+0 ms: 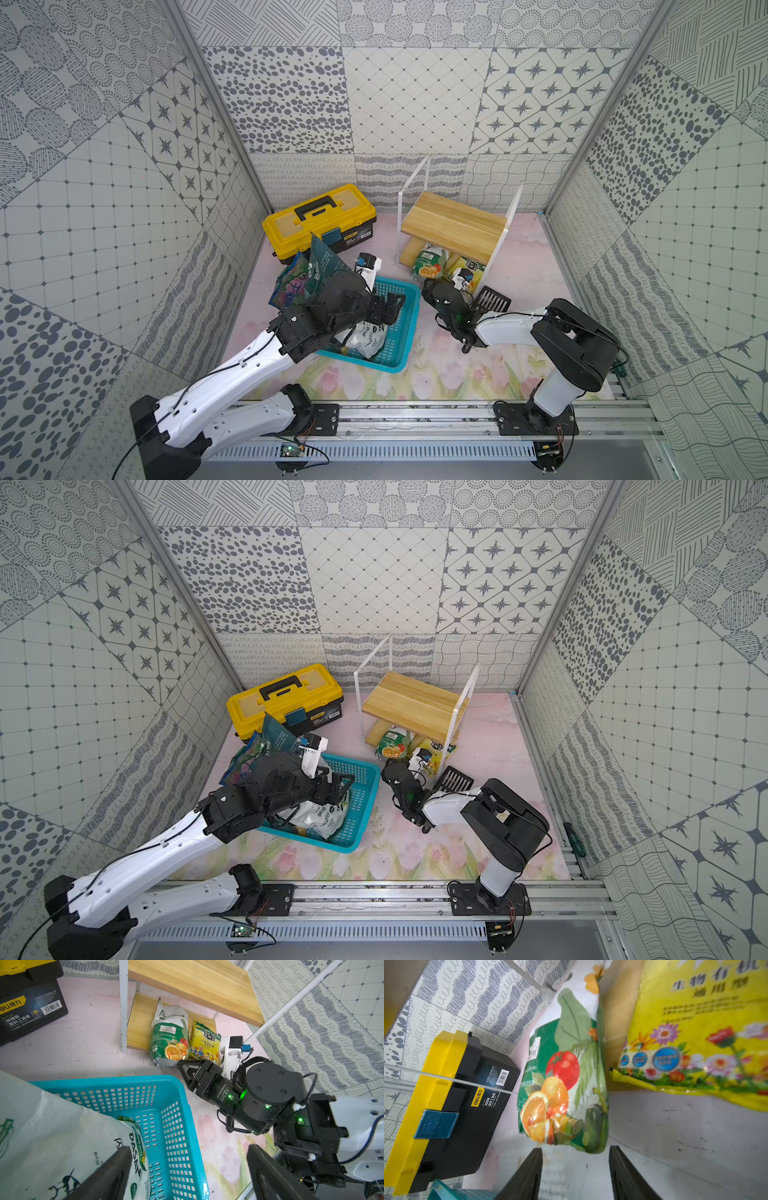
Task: Take down the fertilizer bag from the shelf
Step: Pick up the fertilizer bag from the shelf.
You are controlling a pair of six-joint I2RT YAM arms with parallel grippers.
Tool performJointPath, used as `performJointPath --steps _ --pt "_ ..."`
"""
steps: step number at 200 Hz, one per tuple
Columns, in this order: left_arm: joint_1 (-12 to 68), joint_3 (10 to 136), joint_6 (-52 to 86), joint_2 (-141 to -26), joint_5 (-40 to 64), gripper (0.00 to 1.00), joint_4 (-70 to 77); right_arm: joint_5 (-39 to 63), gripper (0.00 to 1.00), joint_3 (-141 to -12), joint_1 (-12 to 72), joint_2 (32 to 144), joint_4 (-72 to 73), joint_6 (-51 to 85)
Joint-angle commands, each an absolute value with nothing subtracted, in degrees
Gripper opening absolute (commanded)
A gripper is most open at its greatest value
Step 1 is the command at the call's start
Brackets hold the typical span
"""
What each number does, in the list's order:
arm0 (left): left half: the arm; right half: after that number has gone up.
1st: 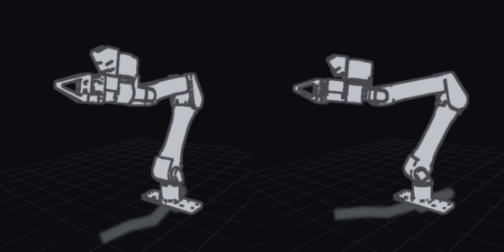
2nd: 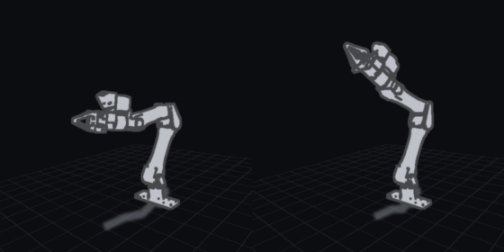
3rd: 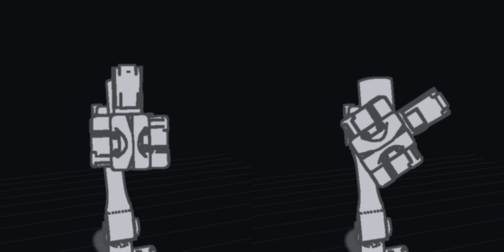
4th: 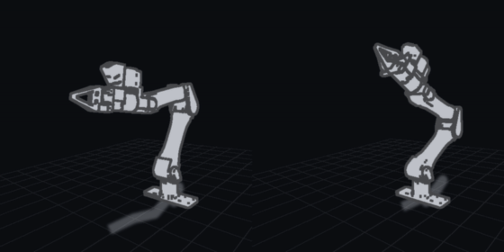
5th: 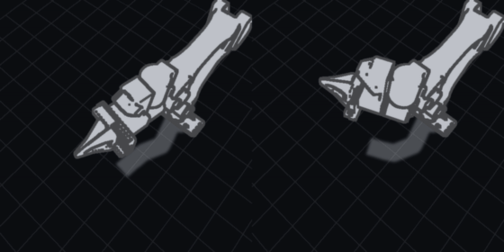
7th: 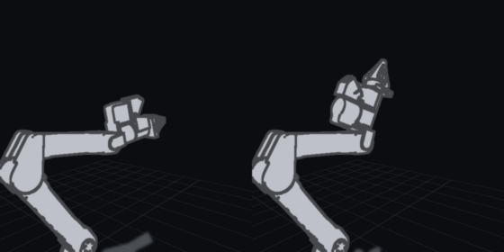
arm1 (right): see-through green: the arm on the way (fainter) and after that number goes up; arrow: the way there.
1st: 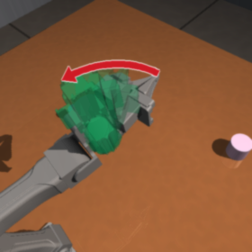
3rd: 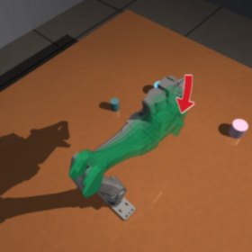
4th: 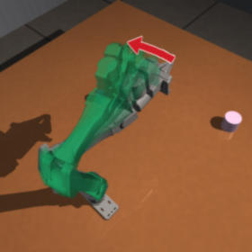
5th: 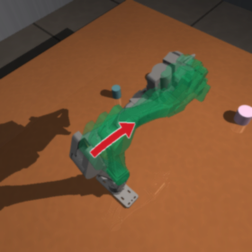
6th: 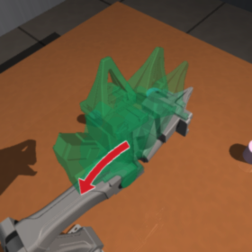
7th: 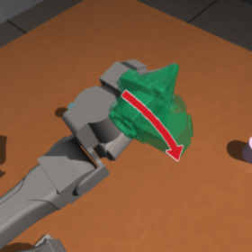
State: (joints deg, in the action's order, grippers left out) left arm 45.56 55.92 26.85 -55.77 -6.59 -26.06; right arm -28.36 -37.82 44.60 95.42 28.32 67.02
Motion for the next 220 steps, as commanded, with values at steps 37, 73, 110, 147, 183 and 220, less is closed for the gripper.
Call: performJointPath --steps 37,73,110,147,183,220 --pt "44.85 56.15 26.85 -55.64 -7.26 0.92 -24.96 -21.24 0.78 -37.88 40.31 95.67 33.57 67.02" --pt "44.91 56.16 26.89 -55.63 -7.43 0.92 -25.39 -19.39 0.79 -40.6 39.01 99.4 34.14 66.13" --pt "44.9 56.16 26.98 -55.37 -7.91 0.92 -25.4 -18.35 0.72 -44.72 38.76 102.71 32.26 66.63" --pt "44.89 55.79 27.22 -54.38 -8.6 0.92 -26.15 -19.25 0.26 -45.33 37.73 101.69 29.82 65.71" --pt "44.98 55.79 27.33 -54.04 -8.88 0.92 -27.15 -18.8 0.0 -44.62 35.8 96.04 26.89 62.35" --pt "44.84 56.11 26.18 -54.3 -9.32 0.93 -26.55 -13.36 0.0 -44.24 33.55 89.14 24.72 59.94"
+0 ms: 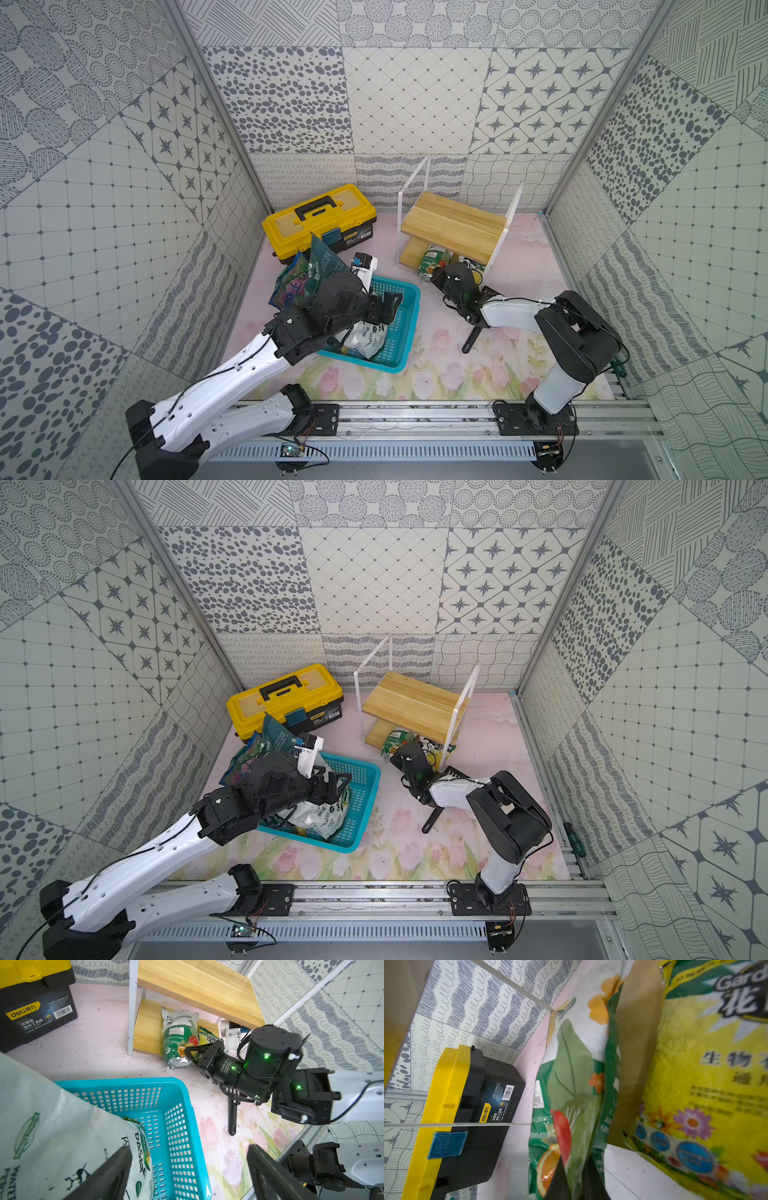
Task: Take down the fertilizer bag from the shelf
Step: Pick up the fertilizer bag from the shelf.
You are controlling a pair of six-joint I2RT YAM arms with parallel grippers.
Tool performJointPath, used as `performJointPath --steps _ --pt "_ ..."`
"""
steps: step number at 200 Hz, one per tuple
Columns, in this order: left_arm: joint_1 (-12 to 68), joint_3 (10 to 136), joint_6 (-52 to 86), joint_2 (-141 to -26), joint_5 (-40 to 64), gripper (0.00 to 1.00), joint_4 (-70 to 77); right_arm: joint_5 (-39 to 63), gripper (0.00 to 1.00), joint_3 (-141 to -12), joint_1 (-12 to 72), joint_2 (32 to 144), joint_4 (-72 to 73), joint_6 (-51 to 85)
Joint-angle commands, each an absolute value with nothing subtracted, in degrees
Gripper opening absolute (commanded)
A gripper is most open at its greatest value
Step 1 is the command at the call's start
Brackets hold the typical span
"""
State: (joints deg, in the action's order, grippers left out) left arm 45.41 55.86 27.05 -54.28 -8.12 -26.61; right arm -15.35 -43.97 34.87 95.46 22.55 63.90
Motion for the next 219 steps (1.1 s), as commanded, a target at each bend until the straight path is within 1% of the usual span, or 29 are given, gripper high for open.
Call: performJointPath --steps 1,59,98,113,140,168,179,191,219 --pt "44.83 56.14 26.14 -54.26 -9.32 0.93 -26.55 -13.18 0.0 -44.18 33.52 88.91 24.66 59.94" --pt "44.43 58.36 25.64 -54.99 -8.22 0.97 -26.04 -4.14 0.0 -42.04 32.96 80.45 21.71 57.77" --pt "44.12 60.37 27.18 -57.69 -5.16 0.97 -24.55 3.08 0.0 -41.84 32.7 79.82 22.56 56.6" --pt "43.99 60.65 27.91 -58.58 -4.41 0.97 -24.06 4.06 0.0 -41.58 32.78 79.83 22.34 56.31" --pt "44.08 60.56 28.95 -59.15 -3.7 0.97 -23.13 4.58 0.0 -41.14 32.87 80.34 20.66 54.23" --pt "44.03 60.55 29.27 -59.39 -3.35 0.97 -22.61 5.08 0.0 -36.66 32.91 81.31 29.62 56.51" --pt "44.03 60.42 29.34 -59.41 -3.74 0.97 -22.59 3.3 0.0 -36.08 33.45 81.8 30.04 55.85" --pt "44.05 60.23 29.36 -59.45 -3.99 0.97 -22.33 3.32 0.0 -37.29 33.79 83.64 29.31 53.44" --pt "44.03 60.46 29.18 -59.84 -4.12 0.97 -22.16 8.22 0.0 -43.6 33.49 89.99 24.02 49.68"
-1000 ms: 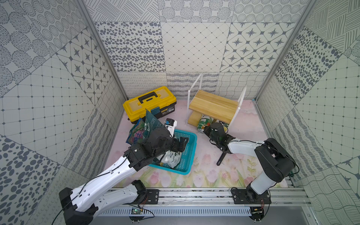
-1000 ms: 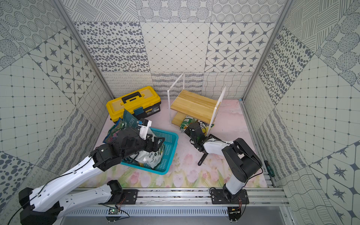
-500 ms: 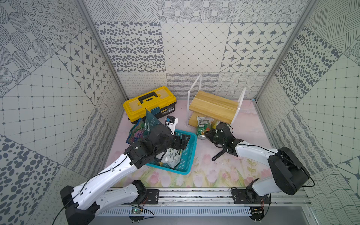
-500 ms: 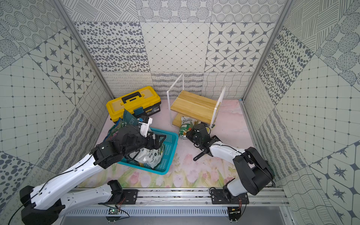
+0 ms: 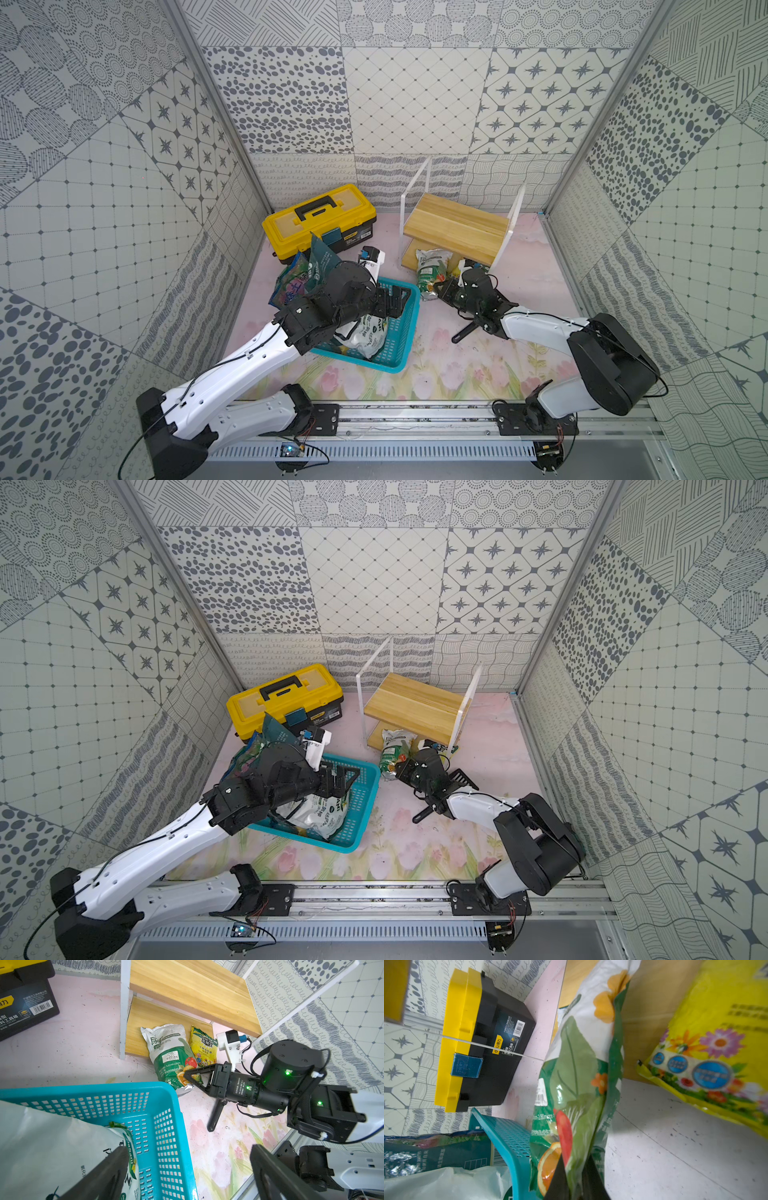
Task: Take down the fertilizer bag from the shelf
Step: Pick up the fertilizer bag from the shelf.
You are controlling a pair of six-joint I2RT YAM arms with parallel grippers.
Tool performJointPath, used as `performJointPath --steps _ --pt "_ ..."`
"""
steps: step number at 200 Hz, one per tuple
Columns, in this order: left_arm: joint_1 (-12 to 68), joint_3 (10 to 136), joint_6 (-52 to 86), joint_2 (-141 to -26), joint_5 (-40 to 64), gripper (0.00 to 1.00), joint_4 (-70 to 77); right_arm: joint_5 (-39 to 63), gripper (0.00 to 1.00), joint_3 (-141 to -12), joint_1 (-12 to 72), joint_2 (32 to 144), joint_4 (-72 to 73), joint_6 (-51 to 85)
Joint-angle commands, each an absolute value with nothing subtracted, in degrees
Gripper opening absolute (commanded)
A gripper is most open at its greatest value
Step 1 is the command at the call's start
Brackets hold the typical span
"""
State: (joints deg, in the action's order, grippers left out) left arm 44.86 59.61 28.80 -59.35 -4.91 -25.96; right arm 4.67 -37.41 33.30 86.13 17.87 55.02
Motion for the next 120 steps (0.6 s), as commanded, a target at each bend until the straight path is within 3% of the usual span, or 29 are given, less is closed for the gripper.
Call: performJointPath --steps 1,80,120 --pt "44.03 60.51 29.18 -59.8 -4.17 0.97 -22.15 8.29 0.0 -43.68 33.49 90.13 23.96 49.67" --pt "44.03 58.28 29.36 -57.83 -6.2 0.97 -21.72 -3.37 0.0 -36.61 39.02 94.37 38.38 44.48" --pt "43.98 57.86 29.35 -57.12 -6.86 0.97 -21.88 -11.76 0.0 -35.37 42.28 92.01 38.06 39.71"
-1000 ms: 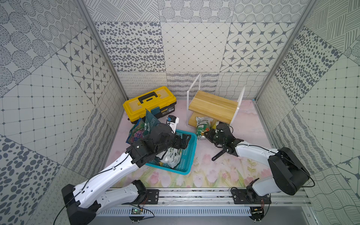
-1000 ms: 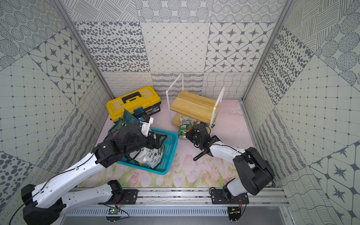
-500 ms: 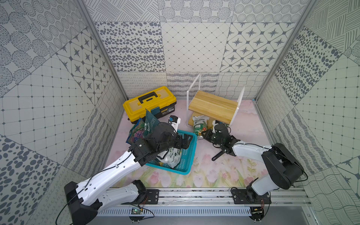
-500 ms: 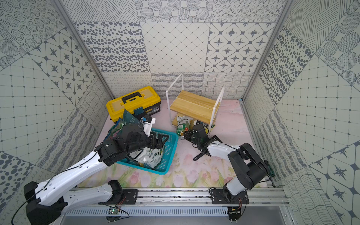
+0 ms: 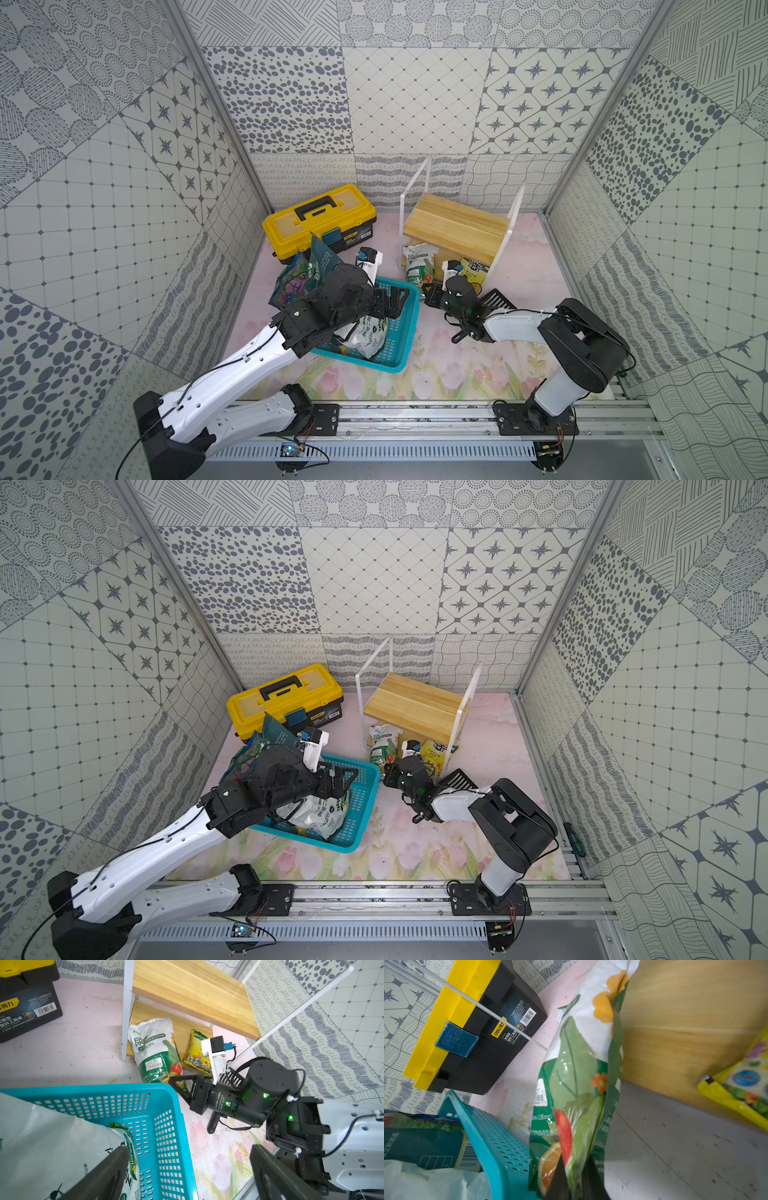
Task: Take down the fertilizer bag from the shelf
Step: Pick up the fertilizer bag from the shelf.
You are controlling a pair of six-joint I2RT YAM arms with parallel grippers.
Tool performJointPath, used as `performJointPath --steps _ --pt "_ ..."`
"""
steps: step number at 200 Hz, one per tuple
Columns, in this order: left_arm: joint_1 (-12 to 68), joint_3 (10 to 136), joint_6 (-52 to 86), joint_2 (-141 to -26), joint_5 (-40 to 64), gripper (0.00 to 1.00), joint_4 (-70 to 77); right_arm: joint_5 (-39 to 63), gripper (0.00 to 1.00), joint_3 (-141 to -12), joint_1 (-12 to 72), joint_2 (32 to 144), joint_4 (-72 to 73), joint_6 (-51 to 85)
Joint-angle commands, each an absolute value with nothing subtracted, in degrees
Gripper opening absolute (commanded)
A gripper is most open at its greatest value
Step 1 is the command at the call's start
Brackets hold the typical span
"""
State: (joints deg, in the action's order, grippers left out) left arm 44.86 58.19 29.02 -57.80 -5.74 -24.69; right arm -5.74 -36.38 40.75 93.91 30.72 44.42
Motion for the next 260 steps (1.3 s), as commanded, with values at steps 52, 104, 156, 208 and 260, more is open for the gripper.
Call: performJointPath --steps 52,104,156,208,260 --pt "44.07 57.27 29.14 -56.49 -7.91 0.97 -22.03 -13.95 0.0 -31.86 42.71 80.92 29.68 36.41" --pt "43.34 58.35 29.13 -59.79 -5.59 0.97 -20.26 -8.62 0.0 -32.62 42.71 70.37 20.01 34.6" --pt "40.5 62.47 33.02 -66.07 0.18 0.99 -19.05 -3.56 0.0 -34.78 42.66 62.42 10.47 35.25" --pt "37.04 65.65 35.28 -70.86 3.67 1.0 -21.54 -0.13 0.0 -33.32 42.68 50.26 3.76 40.12" --pt "35.35 65.49 37.73 -73.53 7.87 1.0 -21.4 6.53 0.0 -33.6 42.82 43.91 2.95 44.34"
